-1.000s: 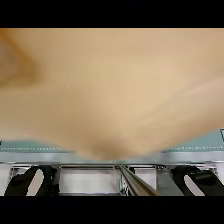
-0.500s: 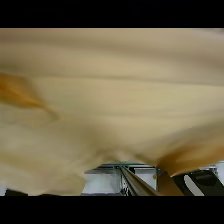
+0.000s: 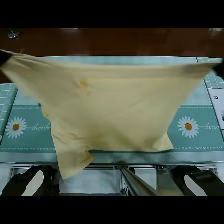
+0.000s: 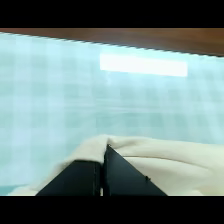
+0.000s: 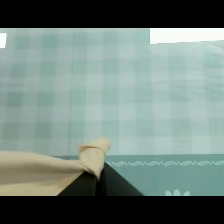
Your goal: Fold the shirts.
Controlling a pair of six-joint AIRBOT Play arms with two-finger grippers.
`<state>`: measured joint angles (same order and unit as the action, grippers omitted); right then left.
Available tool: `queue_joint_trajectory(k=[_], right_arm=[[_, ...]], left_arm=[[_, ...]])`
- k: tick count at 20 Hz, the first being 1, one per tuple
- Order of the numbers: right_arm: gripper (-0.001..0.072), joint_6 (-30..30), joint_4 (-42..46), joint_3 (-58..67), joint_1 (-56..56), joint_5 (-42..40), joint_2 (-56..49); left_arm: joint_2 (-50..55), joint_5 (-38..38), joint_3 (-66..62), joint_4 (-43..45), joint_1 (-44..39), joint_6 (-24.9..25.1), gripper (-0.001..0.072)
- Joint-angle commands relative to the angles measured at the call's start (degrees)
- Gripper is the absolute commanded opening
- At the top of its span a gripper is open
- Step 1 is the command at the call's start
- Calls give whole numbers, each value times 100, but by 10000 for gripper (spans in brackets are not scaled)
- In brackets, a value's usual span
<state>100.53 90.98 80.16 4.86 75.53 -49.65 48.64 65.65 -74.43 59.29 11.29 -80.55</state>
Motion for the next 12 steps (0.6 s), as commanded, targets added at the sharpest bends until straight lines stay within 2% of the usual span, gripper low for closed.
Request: queue_joint_trajectory(k=[1,4,6,10,11,12], right_arm=[[28,28,-365,-70,-382,-1250,-1381],[31,-367,-1521,660,-883,-1709,-2815],[31,-461,-2006,1344,-1021,-1749,-3716],[32,-459,-2868,2319,-1040,-1825,-5042],[32,-455,-3206,2413,-1047,-1884,-5270],[32,-437,-3523,2465,-1091,-1926,-5440]], left_arm=[[1220,-1384,245,-46,-420,101,18],[2271,-2500,175,-48,-704,72,18],[2909,-2955,-20,-70,-765,-304,18],[3775,-3027,-291,-820,-804,-483,20],[3880,-2999,-291,-953,-813,-485,37],[3960,-2955,-291,-992,-833,-490,147]])
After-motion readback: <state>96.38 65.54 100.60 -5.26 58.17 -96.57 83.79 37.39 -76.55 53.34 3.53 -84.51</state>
